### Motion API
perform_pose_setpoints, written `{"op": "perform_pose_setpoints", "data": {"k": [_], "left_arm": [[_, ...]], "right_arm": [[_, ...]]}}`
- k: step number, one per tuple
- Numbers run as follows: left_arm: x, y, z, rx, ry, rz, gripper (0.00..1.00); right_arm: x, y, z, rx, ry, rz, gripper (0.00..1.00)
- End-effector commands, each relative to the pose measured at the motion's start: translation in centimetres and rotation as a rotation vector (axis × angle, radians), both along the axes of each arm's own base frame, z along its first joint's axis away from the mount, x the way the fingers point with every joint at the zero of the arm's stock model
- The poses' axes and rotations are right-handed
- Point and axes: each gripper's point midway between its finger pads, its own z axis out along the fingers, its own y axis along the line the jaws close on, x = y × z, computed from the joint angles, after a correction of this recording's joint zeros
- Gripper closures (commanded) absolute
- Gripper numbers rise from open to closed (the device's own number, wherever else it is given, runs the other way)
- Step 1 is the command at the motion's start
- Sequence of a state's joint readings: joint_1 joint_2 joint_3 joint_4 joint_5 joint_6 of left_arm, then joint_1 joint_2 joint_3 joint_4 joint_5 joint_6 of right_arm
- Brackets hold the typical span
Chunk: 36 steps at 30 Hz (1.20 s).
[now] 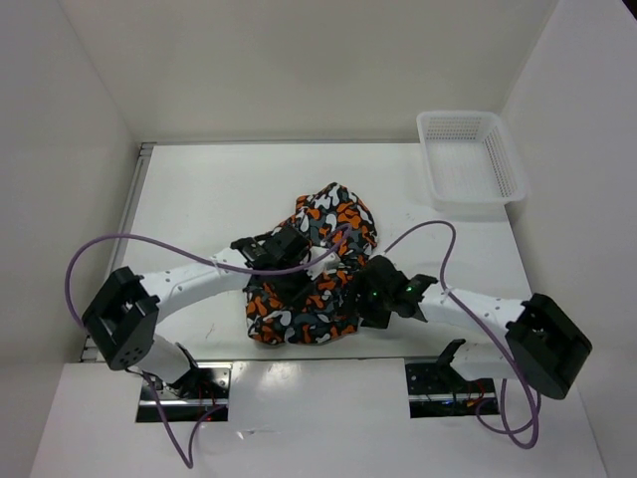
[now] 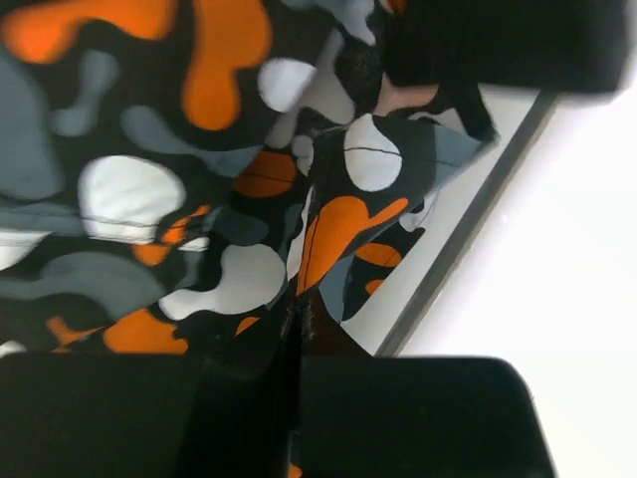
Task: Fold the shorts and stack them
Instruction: Flatten the shorts out
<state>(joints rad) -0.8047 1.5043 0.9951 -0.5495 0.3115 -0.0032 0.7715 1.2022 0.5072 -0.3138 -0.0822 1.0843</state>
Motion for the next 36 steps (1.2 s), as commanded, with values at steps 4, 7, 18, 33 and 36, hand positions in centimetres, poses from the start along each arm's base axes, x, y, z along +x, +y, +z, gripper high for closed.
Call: {"op": "perform_pose_setpoints", "data": {"k": [4, 7, 18, 33, 36], "left_arm": [[5.5, 1.1, 9.6, -0.121, -0.259, 0.14, 1.0], [7.6, 3.3, 12.9, -0.116, -0.328, 0.236, 1.0], [11.0, 10.1, 17.2, -0.181, -0.45, 0.464, 1.0], [10.4, 11.2, 17.5, -0.229, -0.472, 0.482, 1.0], [10.5, 11.1, 17.7, -0.235, -0.479, 0.482, 1.0]], "right_arm": [[1.8, 1.9, 1.5, -0.04, -0.095, -0.043, 0.26], [2.1, 1.8, 2.7, -0.02, -0.132, -0.056, 0.26], [0.6, -0.3, 3.1, 0.016, -0.14, -0.099, 0.25], [-1.5, 3.1, 1.8, 0.181, -0.008, -0.019, 0.25], [-1.5, 4.3, 1.4, 0.182, -0.001, 0.028, 0.28]]}}
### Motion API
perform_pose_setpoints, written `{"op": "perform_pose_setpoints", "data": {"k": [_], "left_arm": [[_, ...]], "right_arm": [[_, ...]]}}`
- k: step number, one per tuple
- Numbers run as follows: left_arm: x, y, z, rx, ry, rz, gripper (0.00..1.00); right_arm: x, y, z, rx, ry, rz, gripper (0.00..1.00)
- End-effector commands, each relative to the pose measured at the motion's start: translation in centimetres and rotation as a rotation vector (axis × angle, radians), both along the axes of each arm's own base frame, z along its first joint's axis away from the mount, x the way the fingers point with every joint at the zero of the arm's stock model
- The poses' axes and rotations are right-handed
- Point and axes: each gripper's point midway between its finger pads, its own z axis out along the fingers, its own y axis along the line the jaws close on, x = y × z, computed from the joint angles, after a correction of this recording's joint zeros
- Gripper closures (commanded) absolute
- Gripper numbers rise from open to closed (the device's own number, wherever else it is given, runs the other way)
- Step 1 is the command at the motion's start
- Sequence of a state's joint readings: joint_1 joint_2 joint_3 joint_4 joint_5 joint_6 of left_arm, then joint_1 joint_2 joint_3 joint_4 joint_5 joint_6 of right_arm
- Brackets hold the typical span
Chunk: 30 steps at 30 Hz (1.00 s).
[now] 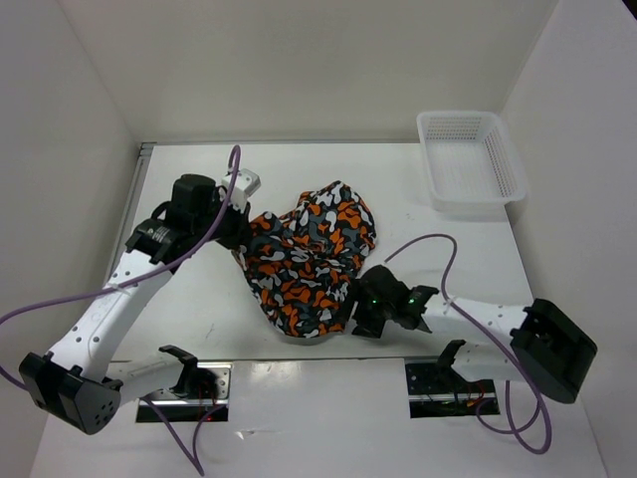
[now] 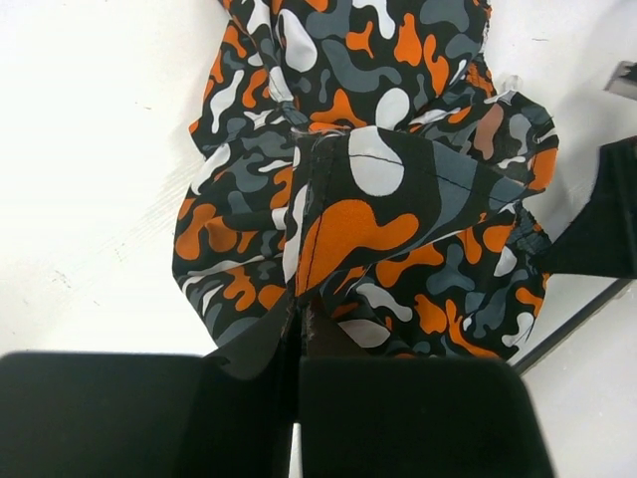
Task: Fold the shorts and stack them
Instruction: Flatten the shorts out
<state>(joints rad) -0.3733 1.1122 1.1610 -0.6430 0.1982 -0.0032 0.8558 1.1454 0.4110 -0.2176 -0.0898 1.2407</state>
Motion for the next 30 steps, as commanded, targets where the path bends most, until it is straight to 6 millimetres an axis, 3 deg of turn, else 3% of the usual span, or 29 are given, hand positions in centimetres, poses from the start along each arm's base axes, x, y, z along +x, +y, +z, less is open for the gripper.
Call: {"op": "perform_pose_setpoints", "data": {"k": [1, 5, 6, 9, 12, 14, 15, 16, 17, 18, 20, 21, 23, 24, 25, 26, 28, 30], "left_arm": [[0.3, -0.4, 1.3, -0.033, -0.051, -0.018, 1.0], [0.1, -0.3, 1.6, -0.037, -0.06, -0.018, 1.0], [0.3, -0.1, 1.6, -0.036, -0.06, -0.009, 1.0], [0.4, 0.0, 2.0, -0.035, -0.072, -0.001, 1.0], [1.4, 1.0, 2.9, -0.04, -0.091, 0.037, 1.0], [2.7, 1.4, 4.8, -0.059, -0.132, 0.057, 1.0], [3.9, 1.9, 5.0, -0.07, -0.126, 0.074, 1.0], [5.1, 2.4, 5.8, -0.076, -0.152, 0.093, 1.0], [6.8, 2.4, 7.2, -0.092, -0.175, 0.098, 1.0], [8.3, 3.5, 8.4, -0.109, -0.2, 0.121, 1.0], [10.7, 3.5, 11.6, -0.165, -0.267, 0.082, 1.0], [12.9, 3.9, 15.0, -0.183, -0.334, 0.078, 1.0], [14.1, 5.6, 19.4, -0.22, -0.417, 0.053, 1.0], [14.8, 6.2, 21.4, -0.23, -0.472, 0.038, 1.0], [14.2, 7.5, 25.0, -0.232, -0.57, 0.03, 1.0], [14.1, 8.3, 26.2, -0.228, -0.611, 0.032, 1.0], [12.6, 10.5, 29.0, -0.209, -0.711, 0.033, 1.0], [11.4, 11.4, 29.2, -0.195, -0.755, 0.032, 1.0]], "right_arm": [[0.9, 3.2, 1.1, 0.066, -0.03, 0.085, 0.28], [2.1, 4.1, 0.6, 0.038, -0.045, 0.101, 0.45], [3.1, 4.3, 1.1, 0.012, -0.077, 0.089, 0.65], [5.8, 3.8, 2.3, -0.064, -0.146, 0.041, 0.96], [9.8, 2.4, 6.0, -0.073, -0.249, -0.005, 1.0], [13.5, -0.4, 8.4, -0.105, -0.332, -0.049, 1.0], [15.8, -1.1, 11.5, -0.092, -0.403, -0.076, 1.0], [17.2, -2.2, 12.9, -0.101, -0.435, -0.081, 1.0], [20.6, -4.2, 16.2, -0.107, -0.518, -0.097, 1.0], [22.2, -5.1, 18.0, -0.108, -0.554, -0.097, 1.0], [24.9, -6.4, 21.3, -0.109, -0.595, -0.077, 1.0], [28.2, -7.3, 26.0, -0.122, -0.695, -0.092, 1.0], [29.6, -7.5, 30.2, -0.128, -0.752, -0.091, 1.0], [30.6, -7.4, 35.3, -0.111, -0.856, -0.11, 1.0], [30.6, -7.4, 37.3, -0.101, -0.892, -0.117, 1.0], [30.4, -7.7, 40.4, -0.09, -0.956, -0.14, 1.0], [29.7, -8.0, 42.2, -0.065, -0.986, -0.17, 1.0], [29.4, -8.2, 41.1, -0.056, -0.981, -0.193, 1.0]]}}
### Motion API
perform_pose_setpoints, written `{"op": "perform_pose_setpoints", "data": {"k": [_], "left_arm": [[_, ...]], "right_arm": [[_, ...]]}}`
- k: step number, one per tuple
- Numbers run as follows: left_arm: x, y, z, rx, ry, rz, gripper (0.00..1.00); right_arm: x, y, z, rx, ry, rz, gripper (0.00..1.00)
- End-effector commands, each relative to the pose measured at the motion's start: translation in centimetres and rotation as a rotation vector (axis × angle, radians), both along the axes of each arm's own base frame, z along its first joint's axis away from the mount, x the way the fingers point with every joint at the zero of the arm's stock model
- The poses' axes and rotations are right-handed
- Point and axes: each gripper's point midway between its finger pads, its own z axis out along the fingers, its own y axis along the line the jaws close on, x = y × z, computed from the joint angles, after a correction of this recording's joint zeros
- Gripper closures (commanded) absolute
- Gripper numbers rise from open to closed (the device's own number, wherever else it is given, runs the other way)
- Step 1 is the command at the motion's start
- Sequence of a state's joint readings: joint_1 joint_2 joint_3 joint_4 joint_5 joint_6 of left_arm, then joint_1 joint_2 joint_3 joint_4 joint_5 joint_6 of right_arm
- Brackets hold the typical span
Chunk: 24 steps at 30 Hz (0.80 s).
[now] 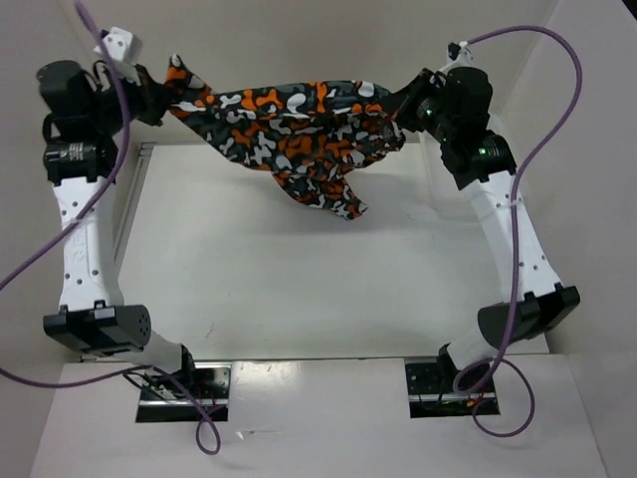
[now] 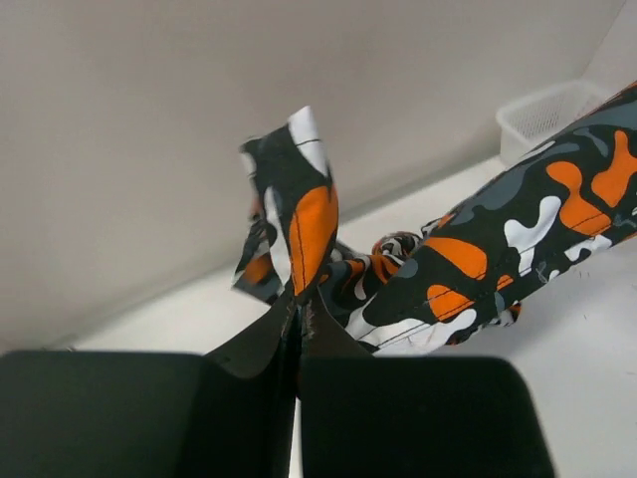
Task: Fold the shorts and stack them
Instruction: Flatten the shorts out
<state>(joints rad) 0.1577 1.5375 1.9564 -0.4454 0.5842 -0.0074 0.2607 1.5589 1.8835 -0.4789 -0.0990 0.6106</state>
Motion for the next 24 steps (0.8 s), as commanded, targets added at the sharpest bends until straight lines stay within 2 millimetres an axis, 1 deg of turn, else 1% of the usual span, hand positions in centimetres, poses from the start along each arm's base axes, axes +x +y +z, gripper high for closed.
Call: {"op": "perform_pose_setpoints", "data": {"k": [1, 2, 3, 4, 5, 7, 8, 10, 11, 12, 13, 14, 15, 16, 17, 18, 19, 20, 21, 22, 23, 24], "left_arm": [[-4.5, 0.0, 5.4, 0.053, -0.222, -0.085, 1.0], [-6.1, -0.2, 5.5, 0.061, -0.242, -0.086, 1.0], [-6.4, 0.0, 4.6, 0.06, -0.236, -0.077, 1.0], [-5.8, 0.3, 0.1, 0.031, -0.137, -0.066, 1.0], [-7.2, 0.1, -0.7, 0.029, -0.131, -0.057, 1.0], [-7.9, -0.1, -4.6, 0.007, -0.053, -0.057, 1.0], [-8.9, -0.2, -8.7, -0.018, 0.037, -0.046, 1.0], [-10.3, -0.4, -13.5, -0.047, 0.147, -0.036, 0.98], [-11.4, -0.7, -15.2, -0.054, 0.171, -0.036, 0.69], [-12.0, -0.4, -20.6, -0.078, 0.287, -0.006, 0.45], [-12.1, -0.5, -22.4, -0.086, 0.316, -0.006, 0.3], [-11.8, -0.3, -24.3, -0.092, 0.351, 0.003, 0.24], [-11.7, -0.2, -25.8, -0.103, 0.394, 0.003, 0.2], [-11.2, -0.1, -26.7, -0.115, 0.442, 0.003, 0.19], [-11.4, 0.1, -27.3, -0.122, 0.495, 0.021, 0.19], [-11.3, 0.4, -27.3, -0.12, 0.515, 0.04, 0.18], [-11.2, 0.6, -26.4, -0.113, 0.507, 0.053, 0.18], [-12.0, 0.8, -26.7, -0.112, 0.537, 0.073, 0.18], [-12.2, 1.3, -26.5, -0.095, 0.534, 0.113, 0.18], [-12.9, 1.4, -25.9, -0.085, 0.509, 0.129, 0.2], [-13.9, 1.3, -27.6, -0.089, 0.547, 0.137, 0.26], [-14.5, 1.1, -28.4, -0.091, 0.561, 0.137, 0.29]], "right_arm": [[-2.8, -0.9, 0.3, 0.002, -0.003, -0.015, 1.0], [-3.0, -0.9, -3.1, -0.001, 0.067, -0.018, 1.0], [-3.5, -1.0, -4.1, 0.012, 0.077, -0.021, 1.0], [-4.3, -1.1, -5.5, 0.031, 0.107, -0.027, 1.0], [-6.2, -1.6, -8.8, 0.016, 0.161, -0.028, 1.0], [-8.3, -2.4, -12.3, 0.006, 0.229, -0.048, 1.0], [-10.7, -3.0, -15.5, -0.002, 0.288, -0.053, 1.0], [-13.6, -4.3, -19.2, -0.024, 0.378, -0.091, 1.0], [-15.5, -5.2, -21.5, -0.007, 0.417, -0.115, 1.0], [-15.9, -5.3, -22.3, 0.016, 0.425, -0.111, 0.95], [-16.5, -4.7, -23.1, 0.039, 0.438, -0.062, 0.7], [-16.3, -5.0, -25.3, 0.046, 0.488, -0.061, 0.48], [-15.7, -4.9, -25.9, 0.04, 0.503, -0.049, 0.32], [-15.1, -4.9, -27.1, 0.027, 0.532, -0.042, 0.21], [-14.5, -5.0, -27.9, 0.014, 0.564, -0.036, 0.19], [-14.0, -5.8, -30.1, -0.014, 0.646, -0.052, 0.17], [-14.3, -5.6, -30.7, -0.011, 0.674, -0.039, 0.15], [-14.3, -5.4, -30.6, 0.004, 0.68, -0.037, 0.13], [-14.6, -5.1, -29.8, 0.054, 0.656, -0.048, 0.12], [-15.4, -5.1, -30.4, 0.081, 0.671, -0.062, 0.12], [-15.8, -4.9, -30.2, 0.117, 0.664, -0.067, 0.12], [-17.1, -4.4, -30.3, 0.16, 0.669, -0.07, 0.12]]}}
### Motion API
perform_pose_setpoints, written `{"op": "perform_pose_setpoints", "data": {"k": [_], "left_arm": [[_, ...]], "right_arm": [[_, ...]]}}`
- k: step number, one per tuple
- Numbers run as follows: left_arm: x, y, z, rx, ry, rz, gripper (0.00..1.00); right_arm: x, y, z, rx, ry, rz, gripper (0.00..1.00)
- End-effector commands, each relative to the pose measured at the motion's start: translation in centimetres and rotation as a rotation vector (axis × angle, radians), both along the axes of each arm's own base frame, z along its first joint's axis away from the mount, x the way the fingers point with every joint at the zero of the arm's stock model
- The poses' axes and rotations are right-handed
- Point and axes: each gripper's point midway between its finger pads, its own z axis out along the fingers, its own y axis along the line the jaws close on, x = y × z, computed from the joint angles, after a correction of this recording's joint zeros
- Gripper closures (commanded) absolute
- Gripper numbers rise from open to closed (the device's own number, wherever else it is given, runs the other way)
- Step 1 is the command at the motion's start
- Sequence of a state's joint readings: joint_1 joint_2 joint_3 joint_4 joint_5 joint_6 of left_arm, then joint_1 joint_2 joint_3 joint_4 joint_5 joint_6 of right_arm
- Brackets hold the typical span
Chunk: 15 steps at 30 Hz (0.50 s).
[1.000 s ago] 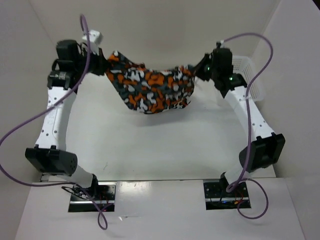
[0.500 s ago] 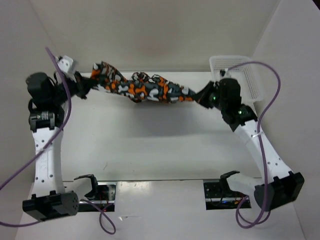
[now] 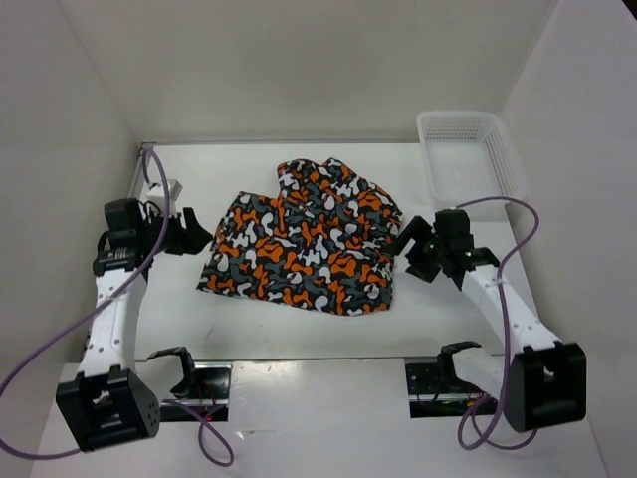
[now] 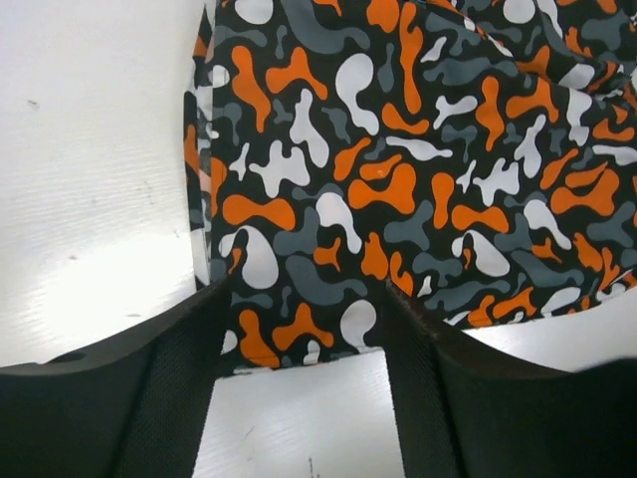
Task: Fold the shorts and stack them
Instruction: Flatten the shorts out
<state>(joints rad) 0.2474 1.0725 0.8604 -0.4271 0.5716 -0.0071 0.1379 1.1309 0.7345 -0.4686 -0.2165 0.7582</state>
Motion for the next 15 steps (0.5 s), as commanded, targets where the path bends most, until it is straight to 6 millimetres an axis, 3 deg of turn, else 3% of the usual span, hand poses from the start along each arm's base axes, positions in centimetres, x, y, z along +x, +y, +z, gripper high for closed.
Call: {"op": "perform_pose_setpoints", "data": {"k": [1, 3, 6, 7, 8, 9, 10, 12, 13, 14, 15], "left_arm": [[-2.1, 0.2, -0.1, 0.035, -0.022, 0.03, 0.32], [-4.0, -0.1, -4.0, 0.019, 0.078, 0.037, 0.42], [-5.6, -0.5, -6.8, 0.007, 0.133, 0.036, 0.44], [-5.9, -0.9, -8.1, -0.009, 0.138, 0.022, 0.25], [-6.0, -1.1, -8.5, -0.019, 0.145, 0.014, 0.17], [-6.1, -1.1, -9.2, -0.026, 0.175, 0.014, 0.14], [-6.3, -1.2, -9.9, -0.033, 0.204, 0.013, 0.14], [-6.7, -1.1, -11.2, -0.044, 0.277, 0.019, 0.14], [-6.6, -1.1, -11.4, -0.047, 0.287, 0.019, 0.14], [-6.4, -1.2, -11.6, -0.054, 0.287, 0.013, 0.14], [-6.6, -1.2, -12.8, -0.06, 0.312, 0.012, 0.14]], "right_arm": [[-1.3, 1.5, 2.5, 0.129, -0.085, -0.035, 0.12], [-3.0, 1.8, 1.9, 0.156, -0.075, -0.066, 0.12], [-5.5, 2.1, 0.0, 0.173, -0.031, -0.094, 0.14], [-5.9, 2.1, 0.7, 0.216, -0.058, -0.124, 0.14], [-6.2, 2.4, 0.9, 0.253, -0.072, -0.119, 0.14], [-7.1, 2.8, -0.2, 0.304, -0.04, -0.128, 0.14], [-7.3, 3.0, 0.7, 0.348, -0.088, -0.125, 0.14], [-8.2, 3.1, -0.4, 0.381, -0.078, -0.14, 0.17], [-8.5, 3.2, 0.5, 0.403, -0.107, -0.133, 0.19], [-8.7, 2.8, 0.0, 0.389, -0.103, -0.151, 0.2], [-9.1, 2.6, -0.4, 0.371, -0.094, -0.154, 0.2]]}}
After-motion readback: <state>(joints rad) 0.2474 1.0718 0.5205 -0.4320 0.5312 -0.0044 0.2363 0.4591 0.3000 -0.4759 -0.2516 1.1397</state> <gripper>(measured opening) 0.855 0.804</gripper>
